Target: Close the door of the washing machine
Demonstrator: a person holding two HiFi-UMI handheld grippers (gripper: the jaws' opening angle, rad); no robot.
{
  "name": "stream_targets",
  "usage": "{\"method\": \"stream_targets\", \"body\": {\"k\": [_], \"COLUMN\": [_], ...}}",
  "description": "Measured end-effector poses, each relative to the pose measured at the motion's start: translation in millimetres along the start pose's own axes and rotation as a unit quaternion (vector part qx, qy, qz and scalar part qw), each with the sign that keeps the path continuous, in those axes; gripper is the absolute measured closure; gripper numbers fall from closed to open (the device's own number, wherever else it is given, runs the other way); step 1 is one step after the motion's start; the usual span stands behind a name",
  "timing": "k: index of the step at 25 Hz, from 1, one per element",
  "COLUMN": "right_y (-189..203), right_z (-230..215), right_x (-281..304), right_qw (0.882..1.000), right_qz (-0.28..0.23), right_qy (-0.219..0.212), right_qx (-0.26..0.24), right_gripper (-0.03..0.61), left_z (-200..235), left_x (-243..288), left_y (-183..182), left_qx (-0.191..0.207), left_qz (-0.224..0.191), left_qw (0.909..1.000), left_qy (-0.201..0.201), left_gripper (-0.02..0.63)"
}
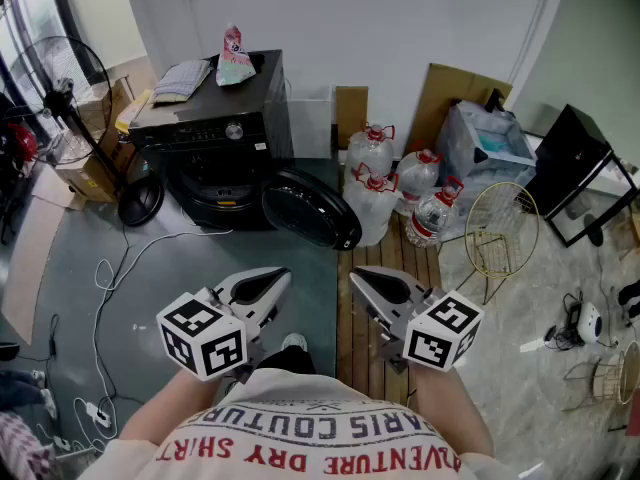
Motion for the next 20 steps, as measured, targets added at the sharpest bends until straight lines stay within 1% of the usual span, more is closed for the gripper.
{"method": "stream_targets", "body": {"k": [5, 11, 16, 20], "right_y": [5, 20, 25, 36], "right_z": [-11, -32, -54, -86], "right_x": [-9, -10, -4, 12], "right_qw": [1.0, 0.998, 0.998, 0.996], "right_qz": [0.011, 0.028, 0.024, 0.052], "right_qy": [0.018, 0.043, 0.052, 0.064], "right_qx": [-0.009, 0.021, 0.027, 0.035], "right_gripper": [0.557, 0.557, 0.555, 0.554], "left_z": [1, 13, 31, 58], "left_x": [11, 27, 48, 71], "left_y": [3, 8, 10, 4], "left_qx": [-0.004, -0.009, -0.023, -0.03], "left_qz": [0.004, 0.016, 0.034, 0.038], "left_qw": [1.0, 0.9998, 0.9991, 0.9988], "left_qy": [0.005, 0.007, 0.015, 0.012], "left_gripper": [0.586, 0.586, 0.586, 0.586]}}
Point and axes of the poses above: the fingertips, and each gripper's own axes: x forward along the fingers, z to its left, y out of its underside, the point moved 5 cm from there along -x, backward along the fingers, and after that the axes turned 8 degrees about -x, right-handed, at the moved point
